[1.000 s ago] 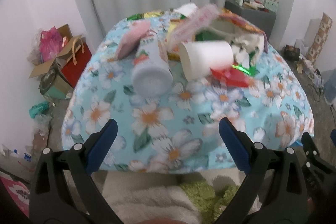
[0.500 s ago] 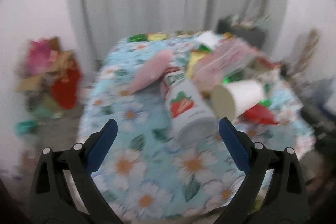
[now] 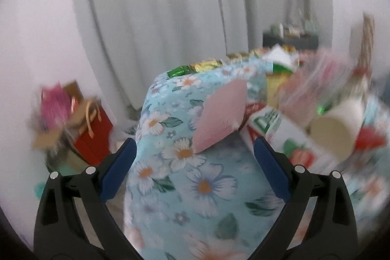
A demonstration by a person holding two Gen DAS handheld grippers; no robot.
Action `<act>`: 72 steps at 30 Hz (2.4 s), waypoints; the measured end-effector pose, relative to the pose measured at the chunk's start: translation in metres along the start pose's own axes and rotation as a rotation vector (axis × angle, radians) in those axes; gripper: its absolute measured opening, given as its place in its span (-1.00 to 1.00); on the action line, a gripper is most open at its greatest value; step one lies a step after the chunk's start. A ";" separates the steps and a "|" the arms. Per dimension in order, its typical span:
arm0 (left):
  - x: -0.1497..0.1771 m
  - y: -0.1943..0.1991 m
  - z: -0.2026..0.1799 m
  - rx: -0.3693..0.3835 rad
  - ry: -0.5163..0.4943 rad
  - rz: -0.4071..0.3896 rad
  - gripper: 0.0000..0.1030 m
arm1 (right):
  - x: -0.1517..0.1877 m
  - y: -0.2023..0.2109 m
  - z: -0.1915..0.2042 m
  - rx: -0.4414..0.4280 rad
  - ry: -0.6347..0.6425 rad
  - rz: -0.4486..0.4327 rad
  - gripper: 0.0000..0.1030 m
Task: Collect trash
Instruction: 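Reach the left tool to the pink sponge and close on it, then carry the pink sponge with the left tool over the blue wastebasket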
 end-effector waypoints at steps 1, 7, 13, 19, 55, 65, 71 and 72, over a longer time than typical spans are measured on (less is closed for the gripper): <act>0.001 -0.008 -0.004 -0.006 -0.047 0.000 0.65 | -0.004 -0.002 0.000 -0.046 -0.020 0.014 0.88; 0.002 -0.044 -0.008 -0.017 -0.147 0.027 0.36 | -0.024 -0.016 0.003 -0.236 -0.102 0.079 0.87; -0.001 -0.066 -0.013 0.016 -0.206 0.057 0.06 | -0.043 -0.030 0.012 -0.327 -0.175 0.106 0.73; 0.001 -0.069 -0.018 0.018 -0.227 0.068 -0.22 | -0.052 -0.047 0.032 -0.256 -0.170 0.126 0.57; -0.010 0.005 0.026 0.177 0.105 -0.027 -0.61 | -0.071 -0.015 0.087 -0.129 0.053 -0.124 -0.91; -0.049 0.070 0.017 0.232 0.123 -0.109 -0.61 | -0.070 0.069 0.060 -0.149 0.026 -0.294 -0.91; -0.090 0.103 -0.042 0.435 0.095 -0.153 -0.61 | -0.064 0.144 -0.006 -0.016 -0.057 -0.440 -0.91; -0.098 0.105 -0.057 0.480 0.084 -0.154 -0.61 | -0.062 0.162 -0.025 0.028 -0.087 -0.469 -0.91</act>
Point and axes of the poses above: each gripper's, at about its wrist camera, not at the fingertips, and y roughly against the way its jaws point, z to its left, x to its underside, the point moved 2 cm from there along -y, roughly the way its jaws point, and after that the axes turned 5 degrees about -y, right-handed, at the moved point
